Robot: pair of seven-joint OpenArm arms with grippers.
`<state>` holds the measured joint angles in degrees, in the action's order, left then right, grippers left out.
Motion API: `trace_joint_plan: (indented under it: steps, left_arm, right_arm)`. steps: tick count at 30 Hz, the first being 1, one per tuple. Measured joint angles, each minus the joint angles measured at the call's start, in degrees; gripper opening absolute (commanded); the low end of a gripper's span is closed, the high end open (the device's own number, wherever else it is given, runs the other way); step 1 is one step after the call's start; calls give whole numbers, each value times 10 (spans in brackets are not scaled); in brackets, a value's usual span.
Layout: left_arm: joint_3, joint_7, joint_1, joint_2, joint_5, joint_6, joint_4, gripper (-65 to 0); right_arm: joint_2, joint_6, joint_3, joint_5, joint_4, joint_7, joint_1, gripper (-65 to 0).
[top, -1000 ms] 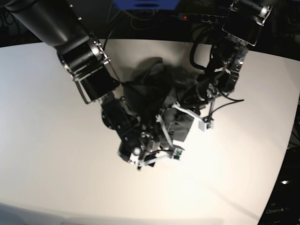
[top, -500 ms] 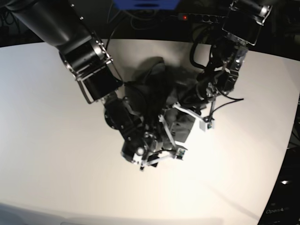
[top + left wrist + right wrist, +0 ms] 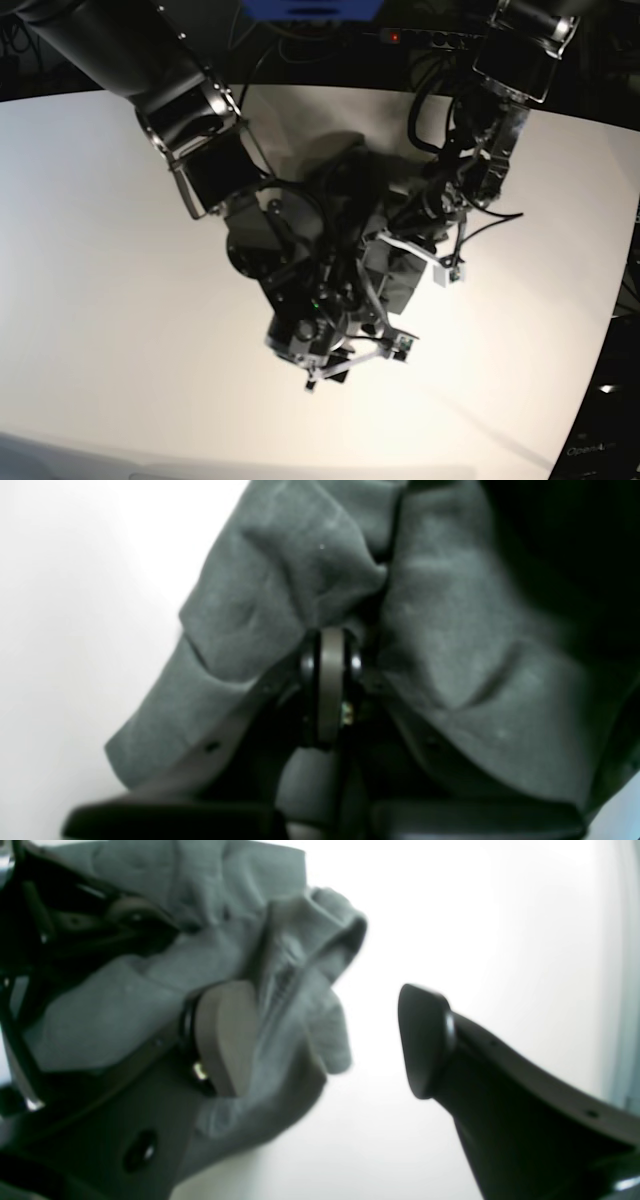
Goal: Fold the T-shirt properly
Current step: 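Fold the held end with the right gripper over toward the left gripper, then open the right gripper and release the folded end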
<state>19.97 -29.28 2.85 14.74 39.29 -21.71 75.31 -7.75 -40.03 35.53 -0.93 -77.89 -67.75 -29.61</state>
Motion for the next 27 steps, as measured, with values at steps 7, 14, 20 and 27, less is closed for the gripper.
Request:
trace_joint_plan:
  steps: [7, 14, 20, 27]
  left_arm:
    - [2, 16, 0, -6, -12, -7, -3, -623]
    - [2, 20, -2, -5, -12, -6, -3, -623]
    - [2, 20, -2, -6, -12, -6, -3, -623]
    - [2, 27, -4, -6, -14, -7, -3, -623]
  right_arm:
    - [7, 0, 1, -1, -67, -25, 2, -250]
    - [70, 0, -19, -8, -67, -28, 33, -551]
    - [108, 1, -85, -16, -67, -32, 61, -635]
    - [104, 0, -126, -11, -68, -29, 105, -635]
